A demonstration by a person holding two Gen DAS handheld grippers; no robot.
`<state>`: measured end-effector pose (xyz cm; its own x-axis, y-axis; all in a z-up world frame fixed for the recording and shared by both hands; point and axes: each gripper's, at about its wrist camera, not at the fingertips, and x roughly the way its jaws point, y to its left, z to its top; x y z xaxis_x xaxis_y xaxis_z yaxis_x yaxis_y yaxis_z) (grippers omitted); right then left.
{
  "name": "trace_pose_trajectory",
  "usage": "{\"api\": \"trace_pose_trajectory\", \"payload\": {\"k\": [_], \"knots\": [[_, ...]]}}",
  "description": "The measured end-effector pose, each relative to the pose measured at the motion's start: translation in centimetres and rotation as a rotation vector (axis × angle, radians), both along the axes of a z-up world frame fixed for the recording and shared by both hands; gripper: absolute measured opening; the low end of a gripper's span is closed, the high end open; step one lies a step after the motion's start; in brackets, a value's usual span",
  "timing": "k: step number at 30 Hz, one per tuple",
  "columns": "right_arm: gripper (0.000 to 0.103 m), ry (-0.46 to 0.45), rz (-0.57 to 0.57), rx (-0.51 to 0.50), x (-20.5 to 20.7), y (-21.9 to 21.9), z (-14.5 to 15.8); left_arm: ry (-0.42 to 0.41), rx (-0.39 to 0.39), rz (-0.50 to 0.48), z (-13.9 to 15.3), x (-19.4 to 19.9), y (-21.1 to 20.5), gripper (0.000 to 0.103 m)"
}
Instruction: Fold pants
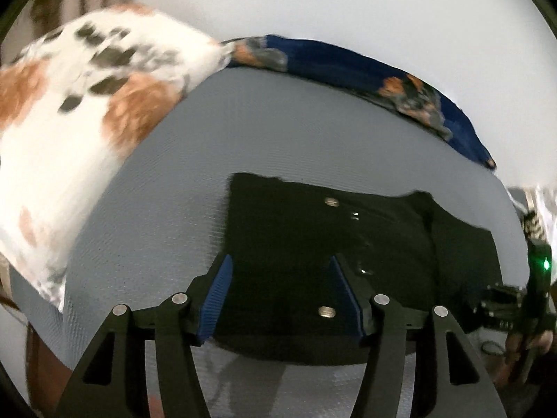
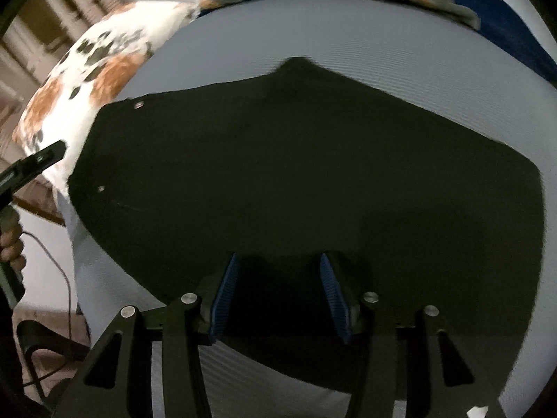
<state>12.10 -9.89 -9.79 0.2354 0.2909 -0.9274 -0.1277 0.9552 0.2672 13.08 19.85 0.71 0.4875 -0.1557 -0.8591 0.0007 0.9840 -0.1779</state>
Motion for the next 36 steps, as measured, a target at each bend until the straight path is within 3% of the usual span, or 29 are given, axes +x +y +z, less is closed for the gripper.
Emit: {"api": "trace_pose_trajectory", "payload": {"k": [5, 10, 18, 25, 32, 36], "knots": [[0.05, 0.051, 0.022, 0.142, 1.7, 1.8, 0.4, 0.052, -0.083, 0.044, -1.8, 1.3, 3.2, 0.059], [0.054, 0.028, -0.022, 0.186, 3.2, 1.8, 2.0, 0.124, -0.212, 0.035, -4.5, 2.6, 5.8, 0.059], [0.055, -0.008, -0.14, 0.142, 4.8, -0.4, 4.6, 0.254, -0.473, -0.066, -8.2, 5.5, 8.5, 0.059], [0.055, 0.002, -0.188, 0.112, 5.6, -0.8, 5.2, 0.317, -0.581, -0.195, -9.0, 7.7, 9.0, 0.059], [0.055, -0.001, -0.215, 0.102, 6.3, -0.7, 5.4, 0.386, -0.736, -0.257, -10.4, 9.8, 8.6, 0.057], [0.055, -0.002, -0.222, 0.103, 6.3, -0.7, 5.2, 0.385, -0.734, -0.3, -10.4, 10.4, 6.6, 0.055]]}}
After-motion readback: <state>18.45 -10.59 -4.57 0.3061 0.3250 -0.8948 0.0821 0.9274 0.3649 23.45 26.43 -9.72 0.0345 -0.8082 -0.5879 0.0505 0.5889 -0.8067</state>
